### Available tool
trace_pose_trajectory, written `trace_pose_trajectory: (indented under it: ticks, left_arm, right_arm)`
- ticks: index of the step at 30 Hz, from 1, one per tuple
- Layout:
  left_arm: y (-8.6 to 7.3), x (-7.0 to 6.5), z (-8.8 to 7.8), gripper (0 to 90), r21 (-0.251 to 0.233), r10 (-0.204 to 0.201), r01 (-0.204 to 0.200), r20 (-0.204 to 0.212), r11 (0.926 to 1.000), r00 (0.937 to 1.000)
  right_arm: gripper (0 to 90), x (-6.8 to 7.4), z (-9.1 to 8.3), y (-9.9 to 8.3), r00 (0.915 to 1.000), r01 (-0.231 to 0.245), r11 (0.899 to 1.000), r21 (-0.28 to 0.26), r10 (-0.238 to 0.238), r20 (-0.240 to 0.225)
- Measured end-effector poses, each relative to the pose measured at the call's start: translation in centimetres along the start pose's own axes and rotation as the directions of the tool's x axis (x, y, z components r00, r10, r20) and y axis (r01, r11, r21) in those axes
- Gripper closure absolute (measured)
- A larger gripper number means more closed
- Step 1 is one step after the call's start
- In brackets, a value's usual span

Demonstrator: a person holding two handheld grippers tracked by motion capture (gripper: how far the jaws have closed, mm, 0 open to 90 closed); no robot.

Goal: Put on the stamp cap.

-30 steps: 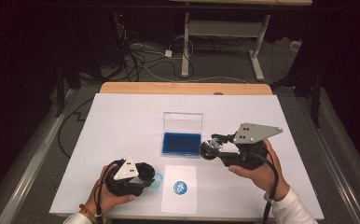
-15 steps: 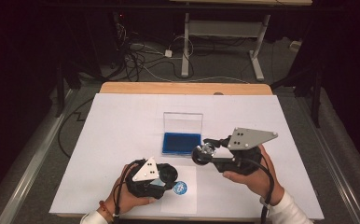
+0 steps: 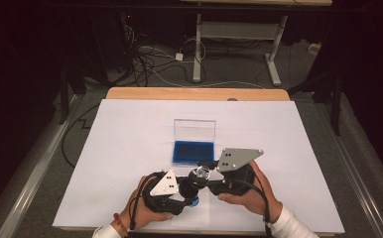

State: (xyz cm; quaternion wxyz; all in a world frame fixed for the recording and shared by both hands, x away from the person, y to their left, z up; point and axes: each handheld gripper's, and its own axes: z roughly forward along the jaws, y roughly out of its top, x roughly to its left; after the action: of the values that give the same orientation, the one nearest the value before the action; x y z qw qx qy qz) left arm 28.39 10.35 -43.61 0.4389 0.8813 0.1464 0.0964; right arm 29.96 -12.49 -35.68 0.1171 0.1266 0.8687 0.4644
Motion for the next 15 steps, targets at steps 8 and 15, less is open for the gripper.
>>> trace_pose_trajectory:
  ticks: [8, 15]
  left_arm:
    - [0.1, 0.1, -0.1, 35.9, -0.026, -0.026, 0.026, 0.018, 0.9993, 0.9995]
    - [-0.1, 0.2, 0.0, 35.9, -0.036, -0.045, 0.046, 0.027, 0.9983, 0.9986]
  right_arm:
    - [57.0, 0.6, 1.2, -0.1, 0.9996, 0.004, 1.000, 0.013, -0.004, -0.028]
    - [57.0, 0.6, 1.4, -0.1, 0.9994, 0.001, 1.000, 0.002, -0.001, -0.033]
